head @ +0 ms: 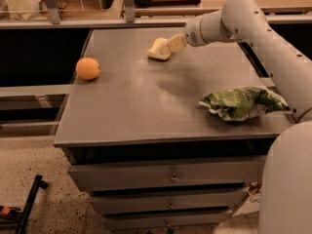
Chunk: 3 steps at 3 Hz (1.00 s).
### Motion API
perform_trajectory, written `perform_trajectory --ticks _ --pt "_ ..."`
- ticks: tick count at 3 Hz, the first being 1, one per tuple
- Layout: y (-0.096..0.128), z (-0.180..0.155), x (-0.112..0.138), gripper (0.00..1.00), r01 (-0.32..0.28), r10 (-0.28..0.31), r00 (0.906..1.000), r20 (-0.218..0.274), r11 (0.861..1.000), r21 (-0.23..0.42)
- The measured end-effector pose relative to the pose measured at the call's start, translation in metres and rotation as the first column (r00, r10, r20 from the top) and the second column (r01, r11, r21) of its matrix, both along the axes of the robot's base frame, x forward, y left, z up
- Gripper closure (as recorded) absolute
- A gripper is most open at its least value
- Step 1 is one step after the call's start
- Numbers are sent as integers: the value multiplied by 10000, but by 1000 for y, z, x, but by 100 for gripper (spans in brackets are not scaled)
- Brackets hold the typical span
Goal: Move sponge near orange
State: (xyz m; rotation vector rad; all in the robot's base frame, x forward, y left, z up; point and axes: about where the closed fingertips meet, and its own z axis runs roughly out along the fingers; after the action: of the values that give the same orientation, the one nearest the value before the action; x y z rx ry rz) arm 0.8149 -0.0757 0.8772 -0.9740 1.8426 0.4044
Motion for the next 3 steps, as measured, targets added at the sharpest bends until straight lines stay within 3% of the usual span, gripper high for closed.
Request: perform_trajectory --ticks 1,3 --pt "2 -12 -1 0 -209 208 9997 -127 9997 -126" --pt "11 -30 -1 0 -432 425 9991 -86 9931 -1092"
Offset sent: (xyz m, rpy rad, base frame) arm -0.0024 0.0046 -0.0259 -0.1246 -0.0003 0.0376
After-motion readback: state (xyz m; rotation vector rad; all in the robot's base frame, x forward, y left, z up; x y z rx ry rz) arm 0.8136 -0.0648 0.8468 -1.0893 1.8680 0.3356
